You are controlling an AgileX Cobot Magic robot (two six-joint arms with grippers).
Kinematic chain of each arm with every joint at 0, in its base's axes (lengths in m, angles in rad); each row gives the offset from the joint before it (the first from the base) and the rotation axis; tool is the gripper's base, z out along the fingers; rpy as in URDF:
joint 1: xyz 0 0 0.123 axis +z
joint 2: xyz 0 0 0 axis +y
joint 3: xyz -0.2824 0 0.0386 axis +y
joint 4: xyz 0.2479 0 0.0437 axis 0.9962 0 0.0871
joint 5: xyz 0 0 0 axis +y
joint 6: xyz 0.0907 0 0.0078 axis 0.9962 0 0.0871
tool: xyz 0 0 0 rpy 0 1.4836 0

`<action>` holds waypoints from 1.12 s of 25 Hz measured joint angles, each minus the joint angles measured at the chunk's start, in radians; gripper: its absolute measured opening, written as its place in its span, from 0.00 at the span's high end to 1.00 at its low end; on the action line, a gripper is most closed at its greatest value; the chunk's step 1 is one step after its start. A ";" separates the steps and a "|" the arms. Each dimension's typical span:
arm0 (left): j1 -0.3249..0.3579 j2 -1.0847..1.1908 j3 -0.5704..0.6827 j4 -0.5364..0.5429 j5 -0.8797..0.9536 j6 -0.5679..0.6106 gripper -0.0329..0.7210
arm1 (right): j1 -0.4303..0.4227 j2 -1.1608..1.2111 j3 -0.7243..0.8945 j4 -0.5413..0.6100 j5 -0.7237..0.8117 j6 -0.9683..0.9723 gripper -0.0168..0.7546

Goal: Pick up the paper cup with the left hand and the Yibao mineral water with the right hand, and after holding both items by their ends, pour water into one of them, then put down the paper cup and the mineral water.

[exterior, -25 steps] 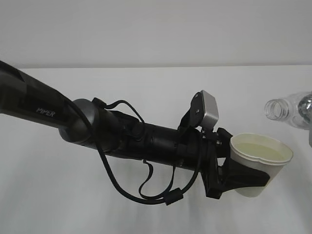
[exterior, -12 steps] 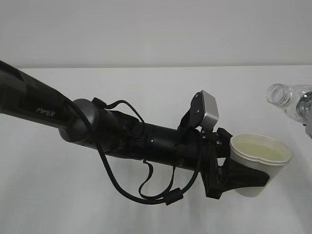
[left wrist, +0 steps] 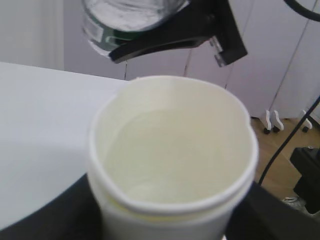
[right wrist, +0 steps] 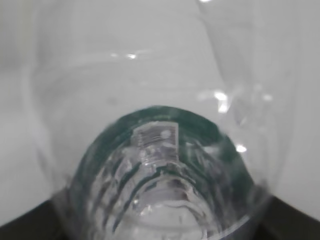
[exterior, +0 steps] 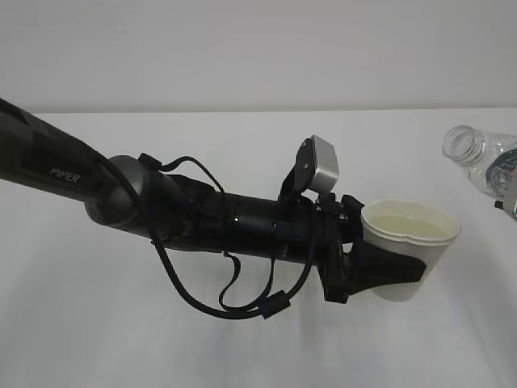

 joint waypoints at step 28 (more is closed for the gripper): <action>0.194 0.000 0.000 0.096 0.000 -0.038 0.39 | 0.000 -0.021 0.000 0.110 -0.071 0.179 0.39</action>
